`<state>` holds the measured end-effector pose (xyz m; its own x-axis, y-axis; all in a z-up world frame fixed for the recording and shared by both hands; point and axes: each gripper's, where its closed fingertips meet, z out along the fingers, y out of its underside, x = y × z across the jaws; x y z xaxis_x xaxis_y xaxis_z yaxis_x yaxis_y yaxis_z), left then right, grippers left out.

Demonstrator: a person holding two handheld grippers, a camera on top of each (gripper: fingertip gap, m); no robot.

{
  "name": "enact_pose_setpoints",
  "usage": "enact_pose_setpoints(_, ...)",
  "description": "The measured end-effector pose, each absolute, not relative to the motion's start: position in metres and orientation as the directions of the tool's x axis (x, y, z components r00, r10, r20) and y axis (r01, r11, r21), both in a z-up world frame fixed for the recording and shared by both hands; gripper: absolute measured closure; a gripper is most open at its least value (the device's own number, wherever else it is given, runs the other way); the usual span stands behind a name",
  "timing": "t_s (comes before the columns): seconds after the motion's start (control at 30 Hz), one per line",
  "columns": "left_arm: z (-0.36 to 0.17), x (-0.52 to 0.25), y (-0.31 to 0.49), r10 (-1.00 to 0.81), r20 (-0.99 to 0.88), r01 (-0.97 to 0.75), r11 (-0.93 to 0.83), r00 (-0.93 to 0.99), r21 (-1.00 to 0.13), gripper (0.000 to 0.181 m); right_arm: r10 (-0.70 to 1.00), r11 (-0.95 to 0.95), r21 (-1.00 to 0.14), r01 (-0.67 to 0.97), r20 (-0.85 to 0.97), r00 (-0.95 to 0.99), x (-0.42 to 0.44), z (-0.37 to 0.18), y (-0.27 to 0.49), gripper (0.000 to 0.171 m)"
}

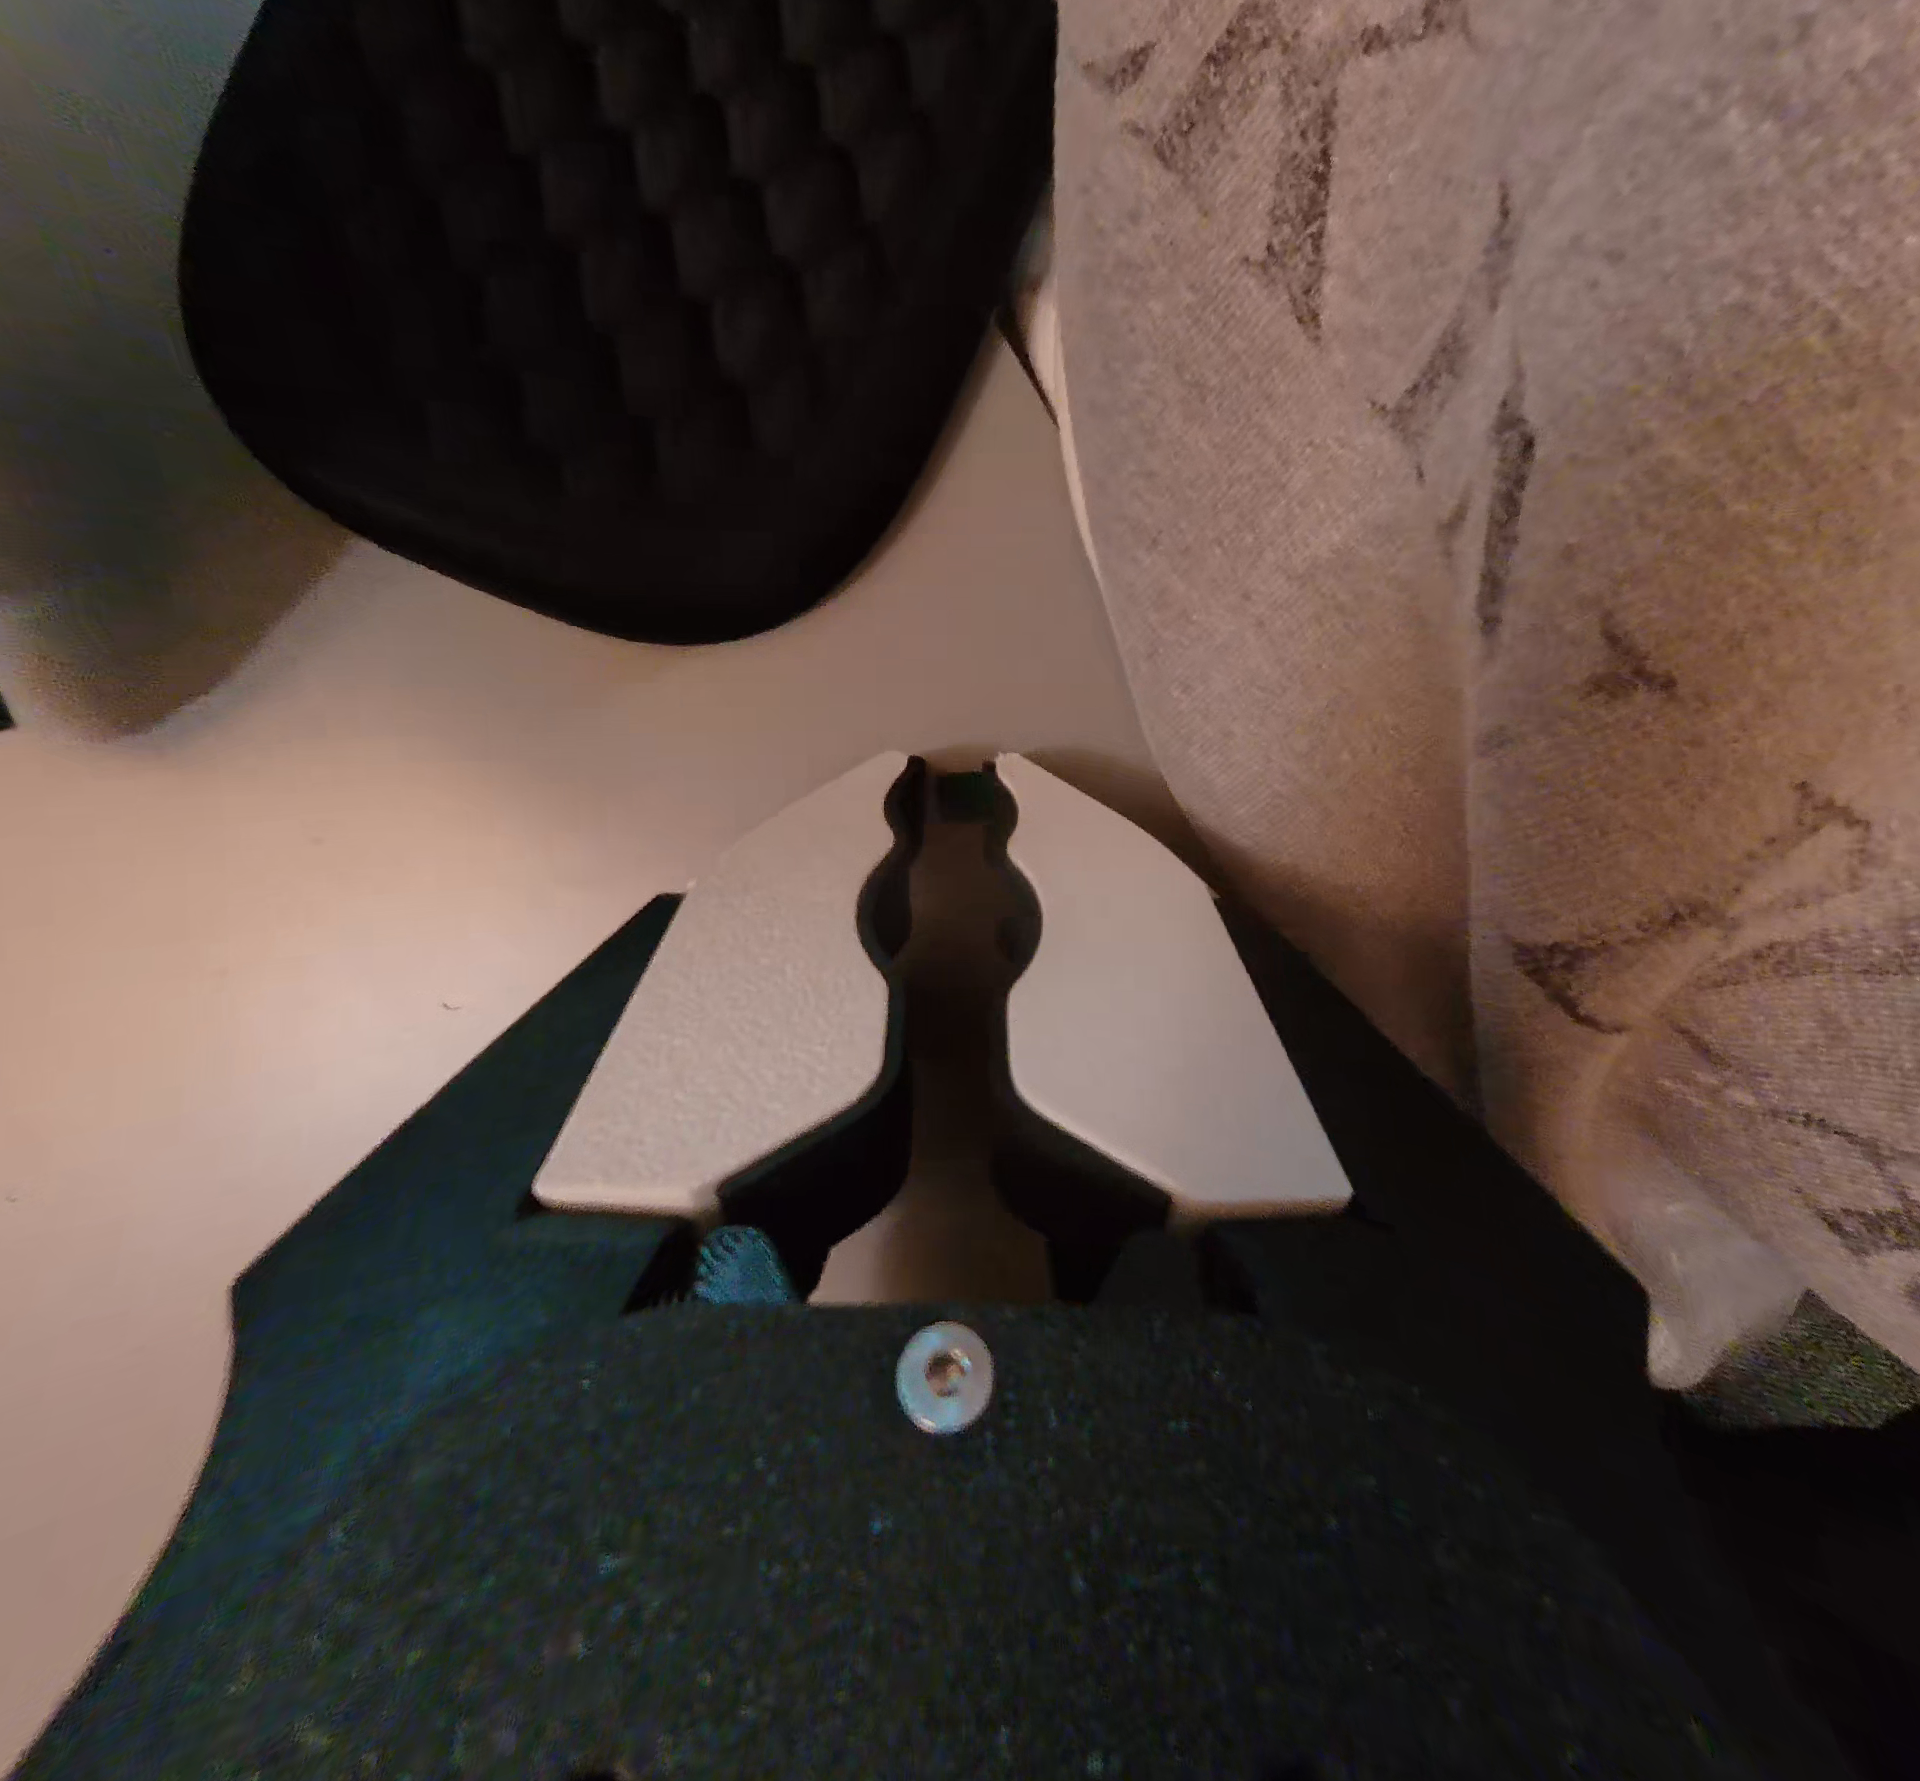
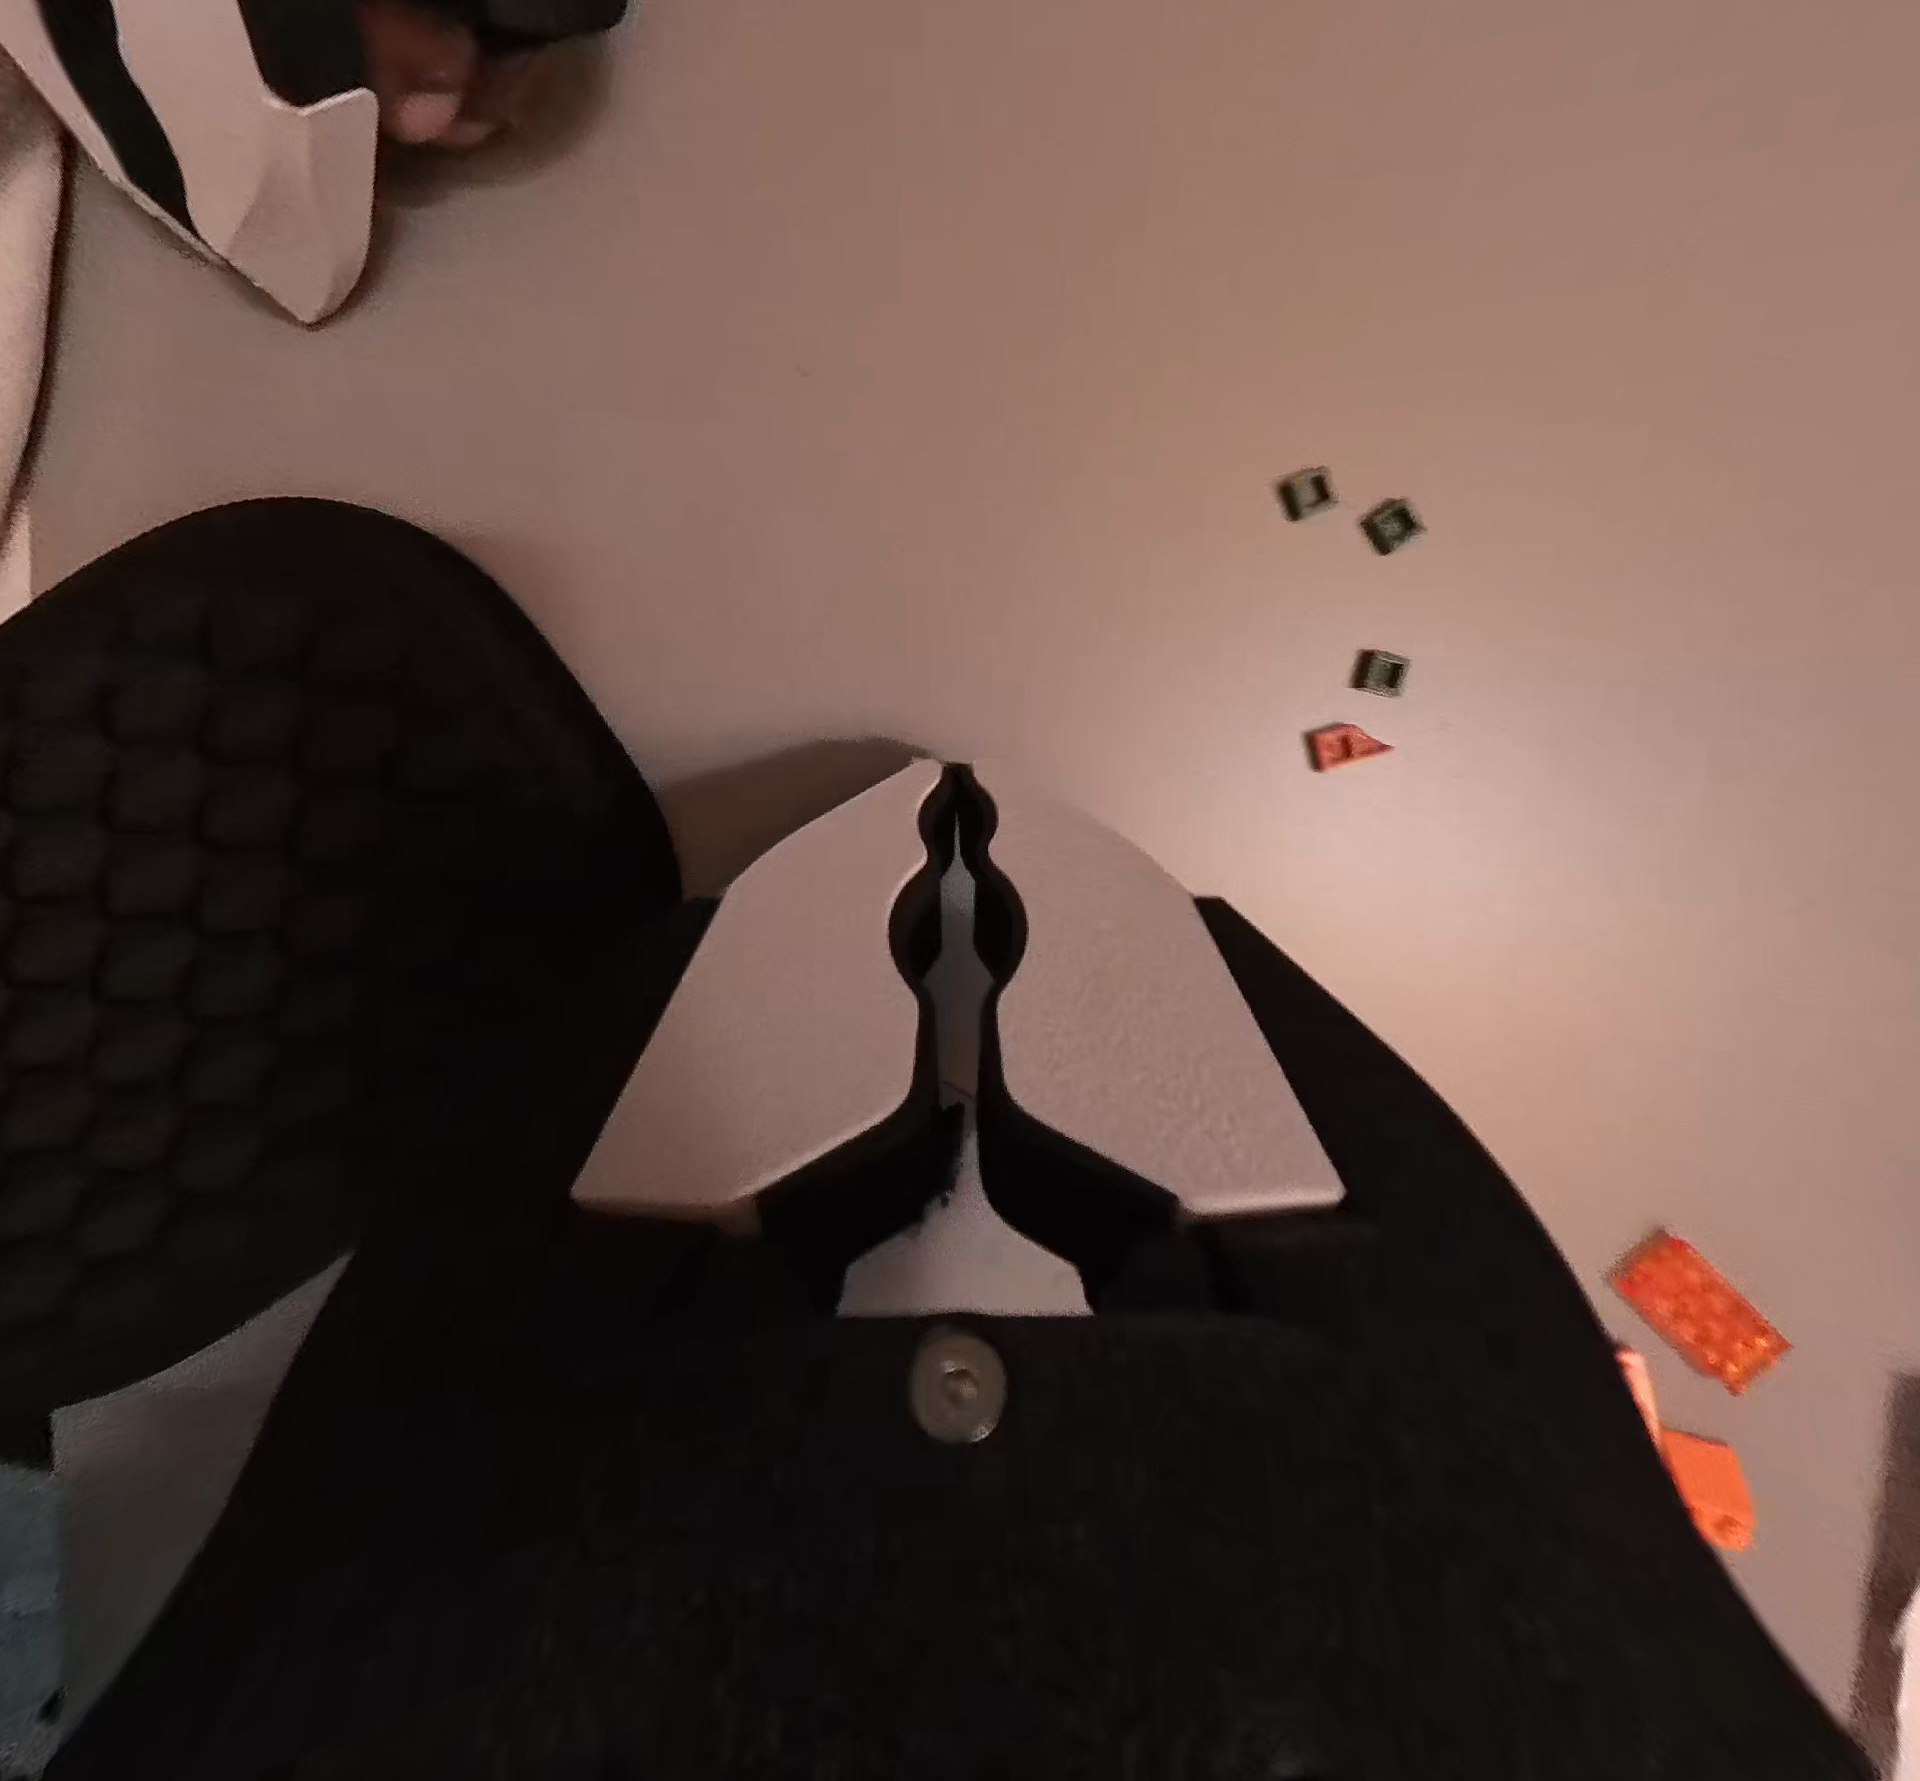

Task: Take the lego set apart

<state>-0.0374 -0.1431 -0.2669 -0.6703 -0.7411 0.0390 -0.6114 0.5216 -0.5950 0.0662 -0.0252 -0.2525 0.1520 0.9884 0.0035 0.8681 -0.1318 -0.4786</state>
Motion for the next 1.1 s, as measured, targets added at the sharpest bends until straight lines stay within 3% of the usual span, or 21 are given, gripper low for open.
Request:
enact_pose_setpoints(0.23, -0.266, -0.020, -0.109, -0.803, -0.025, -0.624, 0.482, -0.595, -0.615, 0.173, 0.980, -0.154, -0.527, 0.836, 0.023, 0.195, 0.076, -0.247, -0.021, 0.171)
enact_pose_setpoints(0.4, -0.257, 0.006, -0.038, -0.911, -0.049, -0.667, 0.334, -0.408, -0.666, 0.174, 0.965, -0.177, -0.595, 0.784, 0.050, 0.256, 0.072, -0.240, -0.003, 0.171)
enact_pose_setpoints(0.5, -0.257, 0.019, 0.007, -0.957, -0.073, -0.693, 0.254, -0.280, -0.674, 0.174, 0.968, -0.179, -0.562, 0.807, 0.048, 0.248, 0.076, -0.244, 0.000, 0.169)
enact_pose_setpoints(0.6, -0.261, 0.024, 0.035, -0.976, -0.096, -0.712, 0.207, -0.193, -0.671, 0.162, 0.977, -0.187, -0.488, 0.853, -0.005, 0.211, 0.084, -0.255, -0.013, 0.161)
enact_pose_setpoints(0.73, -0.258, 0.023, 0.039, -0.976, -0.124, -0.697, 0.215, -0.179, -0.684, 0.157, 0.984, -0.165, -0.447, 0.879, -0.008, 0.180, 0.085, -0.267, -0.024, 0.155)
enact_pose_setpoints(0.97, -0.245, 0.014, 0.041, -0.975, -0.149, -0.680, 0.222, -0.165, -0.698, 0.154, 0.979, -0.177, -0.464, 0.868, 0.008, 0.204, 0.078, -0.268, -0.010, 0.163)
enact_pose_setpoints(1.1, -0.242, 0.012, 0.043, -0.977, -0.150, -0.655, 0.214, -0.153, -0.725, 0.154, 0.963, -0.187, -0.553, 0.812, 0.061, 0.263, 0.066, -0.257, 0.019, 0.163)
